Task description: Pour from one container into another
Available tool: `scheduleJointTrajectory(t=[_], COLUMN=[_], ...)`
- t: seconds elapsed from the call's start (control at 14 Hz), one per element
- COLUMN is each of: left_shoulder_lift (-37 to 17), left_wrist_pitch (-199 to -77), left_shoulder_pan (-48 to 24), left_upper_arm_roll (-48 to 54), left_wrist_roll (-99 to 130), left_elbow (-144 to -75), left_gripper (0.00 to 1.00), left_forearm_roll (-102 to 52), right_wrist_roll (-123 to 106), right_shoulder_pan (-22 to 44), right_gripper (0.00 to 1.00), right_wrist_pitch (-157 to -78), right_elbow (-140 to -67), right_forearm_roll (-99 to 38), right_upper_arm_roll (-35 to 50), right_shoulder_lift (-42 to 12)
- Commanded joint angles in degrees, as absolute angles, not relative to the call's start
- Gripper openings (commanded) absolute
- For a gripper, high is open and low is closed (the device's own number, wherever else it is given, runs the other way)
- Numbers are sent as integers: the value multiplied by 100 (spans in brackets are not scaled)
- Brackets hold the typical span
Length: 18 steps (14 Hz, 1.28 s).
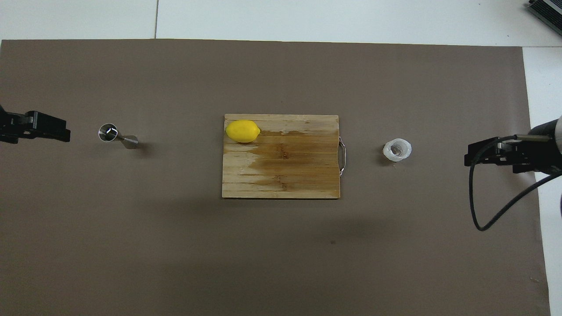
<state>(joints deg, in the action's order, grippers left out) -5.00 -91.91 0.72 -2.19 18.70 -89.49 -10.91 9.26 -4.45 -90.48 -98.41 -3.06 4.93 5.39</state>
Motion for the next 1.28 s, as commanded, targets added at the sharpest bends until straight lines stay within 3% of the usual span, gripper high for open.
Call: scheduleJointTrajectory(t=[0.0, 0.43, 0.93, 1.21], left_shoulder_lift=[-948, -1703, -2592, -2497], left_wrist_pitch=[-9499, -9984, -10046, -10580], left_shoulder_pan=[386, 948, 1397, 1380], left_upper_arm_roll=[-193, -211, -211, -202], left_wrist_roll=[2940, 5007, 5924, 5862], left_elbow=[-8763, -8543, -8385, -9304], left_gripper=[100, 100, 100, 100], left_forearm_roll=[-1598, -2530, -3075, -3260], right_wrist_roll=[870, 861, 861, 861], right_shoulder_pan=[-501, -501, -501, -501], right_gripper=[100, 100, 100, 100], right_wrist_pitch=[-8965, -8965, -8965, -8965], right_elbow=[-9773, -9773, -9773, -9773], right_forearm_roll=[-413, -422, -422, -413], right_upper_arm_roll=[501, 501, 501, 501], right_shoulder_lift=[510, 510, 510, 510])
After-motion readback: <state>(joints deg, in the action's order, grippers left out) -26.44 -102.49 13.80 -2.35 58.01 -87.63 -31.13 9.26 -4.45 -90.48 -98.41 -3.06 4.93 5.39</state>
